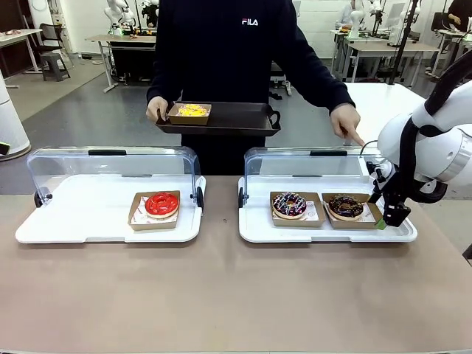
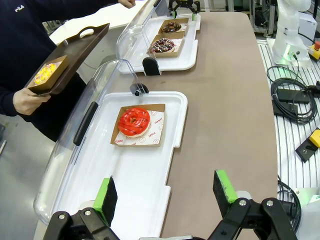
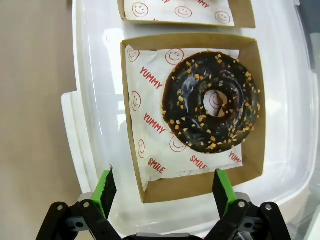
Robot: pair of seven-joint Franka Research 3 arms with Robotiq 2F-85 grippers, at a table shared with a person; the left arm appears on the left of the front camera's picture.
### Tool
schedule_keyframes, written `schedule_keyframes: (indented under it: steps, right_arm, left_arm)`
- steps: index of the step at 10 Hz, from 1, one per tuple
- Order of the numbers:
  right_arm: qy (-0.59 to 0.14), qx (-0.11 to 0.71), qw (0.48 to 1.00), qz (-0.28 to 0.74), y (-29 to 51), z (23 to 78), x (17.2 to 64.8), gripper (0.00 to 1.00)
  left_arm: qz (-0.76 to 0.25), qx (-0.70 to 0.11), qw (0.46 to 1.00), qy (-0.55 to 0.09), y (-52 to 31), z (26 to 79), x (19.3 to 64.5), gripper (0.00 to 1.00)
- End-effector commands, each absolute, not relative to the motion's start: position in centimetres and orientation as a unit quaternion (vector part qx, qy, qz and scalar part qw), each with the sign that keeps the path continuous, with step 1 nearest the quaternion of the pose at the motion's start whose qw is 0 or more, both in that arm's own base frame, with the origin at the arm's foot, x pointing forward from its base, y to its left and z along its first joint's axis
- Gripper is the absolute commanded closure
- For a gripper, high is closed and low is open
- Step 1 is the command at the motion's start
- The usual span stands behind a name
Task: Provide the desired donut to the person.
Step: Pick up and lift the Paper togo box containing the Donut pointed at by the person.
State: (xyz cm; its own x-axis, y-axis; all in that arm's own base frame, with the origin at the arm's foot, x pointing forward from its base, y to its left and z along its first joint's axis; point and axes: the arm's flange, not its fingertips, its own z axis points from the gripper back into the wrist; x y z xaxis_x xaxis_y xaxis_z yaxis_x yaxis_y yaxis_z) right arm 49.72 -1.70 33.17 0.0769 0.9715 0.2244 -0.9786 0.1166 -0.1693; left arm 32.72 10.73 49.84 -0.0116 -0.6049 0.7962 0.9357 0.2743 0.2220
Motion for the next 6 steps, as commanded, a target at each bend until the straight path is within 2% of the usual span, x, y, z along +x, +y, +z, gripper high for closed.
schedule_keyframes:
  steps: [1,2,3,5,6]
  right_arm:
    - [-0.138,0.017,0.727,0.673,-2.07,32.9,50.07,0.47]
    - [-0.132,0.023,0.722,0.679,-2.08,32.84,50.12,0.55]
    - [-0.13,0.03,0.72,0.681,-2.02,32.58,50.2,1.0]
    - [-0.125,0.024,0.726,0.676,-2.11,32.18,50.49,1.0]
    - [-0.121,0.025,0.726,0.676,-2.18,31.97,50.55,0.84]
  left_arm:
    - [-0.571,-0.198,0.666,-0.438,10.73,49.56,32.76,0.0]
    - [-0.571,-0.198,0.666,-0.438,10.73,49.56,32.76,0.0]
    - [-0.571,-0.198,0.666,-0.438,10.73,49.56,32.76,0.0]
    - [-0.571,-0.198,0.666,-0.438,10.73,49.56,32.76,0.0]
    - [-0.571,-0.198,0.666,-0.438,10.73,49.56,32.76,0.0]
